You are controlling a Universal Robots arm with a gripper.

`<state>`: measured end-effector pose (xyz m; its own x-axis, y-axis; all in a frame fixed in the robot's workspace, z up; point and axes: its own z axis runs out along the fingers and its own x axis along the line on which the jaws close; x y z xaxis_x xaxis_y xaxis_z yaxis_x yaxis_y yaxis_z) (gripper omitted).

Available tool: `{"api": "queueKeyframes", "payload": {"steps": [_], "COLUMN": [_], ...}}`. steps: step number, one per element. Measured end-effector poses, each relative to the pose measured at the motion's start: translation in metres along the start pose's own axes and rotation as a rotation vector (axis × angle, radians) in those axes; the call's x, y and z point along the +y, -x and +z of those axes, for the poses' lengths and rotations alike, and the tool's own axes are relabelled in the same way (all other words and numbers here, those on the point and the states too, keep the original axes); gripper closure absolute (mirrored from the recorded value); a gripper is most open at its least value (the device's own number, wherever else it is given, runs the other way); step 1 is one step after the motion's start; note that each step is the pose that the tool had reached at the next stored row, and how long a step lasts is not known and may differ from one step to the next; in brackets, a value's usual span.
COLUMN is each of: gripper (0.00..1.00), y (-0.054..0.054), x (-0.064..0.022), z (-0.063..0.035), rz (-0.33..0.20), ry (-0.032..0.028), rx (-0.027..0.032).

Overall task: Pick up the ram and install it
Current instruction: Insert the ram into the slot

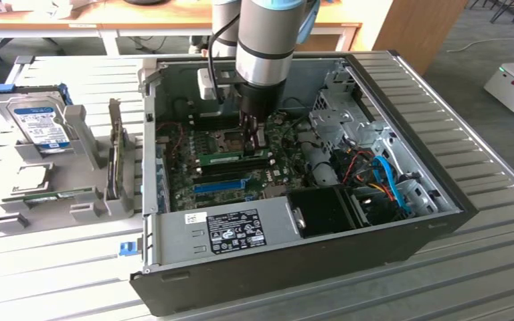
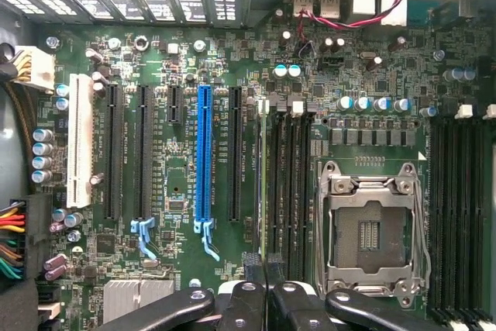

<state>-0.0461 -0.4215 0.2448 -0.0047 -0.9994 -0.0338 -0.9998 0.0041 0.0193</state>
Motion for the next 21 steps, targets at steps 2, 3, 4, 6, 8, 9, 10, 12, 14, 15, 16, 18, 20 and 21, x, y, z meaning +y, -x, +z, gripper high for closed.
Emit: {"api": "queueKeyframes", "payload": {"steps": [2, 3, 4, 6, 8, 9, 10, 12, 14, 15, 16, 18, 20, 21], "gripper": [0.88, 0.88, 0.88, 0.88, 0.88, 0.88, 0.88, 0.88, 0.88, 0.88, 0.88, 0.88, 0.88, 0.88], "y": [0.0001, 0.0001, 0.0001, 0.0002, 0.0003, 0.0004, 0.0003, 0.0004, 0.0004, 0.0004, 0.0004, 0.0004, 0.0004, 0.0004], "x": [0.0, 0.0, 0.0, -0.0001, -0.0001, -0.0001, -0.0001, -0.0002, -0.0004, -0.0009, -0.0012, -0.0018, -0.0019, -0.0019], "z": [0.0001, 0.0001, 0.0002, 0.0003, 0.0002, 0.0003, 0.0003, 0.0002, 0.0002, 0.0003, 0.0003, 0.0003, 0.0005, 0.0005], "rz": [0.0, 0.0, 0.0, 0.0, 0.0, 0.0, 0.0, 0.0, 0.0, 0.0, 0.004, 0.015, 0.031, 0.039], "ry": [-0.0001, -0.0001, -0.0001, -0.0003, -0.0002, -0.0002, -0.0001, -0.0002, -0.0001, -0.0002, -0.0003, -0.0005, -0.001, -0.0012], "rx": [-0.0001, 0.0002, 0.0005, 0.0018, 0.0064, 0.0084, 0.0089, 0.009, 0.0091, 0.009, 0.009, 0.0088, 0.0085, 0.0084]}}
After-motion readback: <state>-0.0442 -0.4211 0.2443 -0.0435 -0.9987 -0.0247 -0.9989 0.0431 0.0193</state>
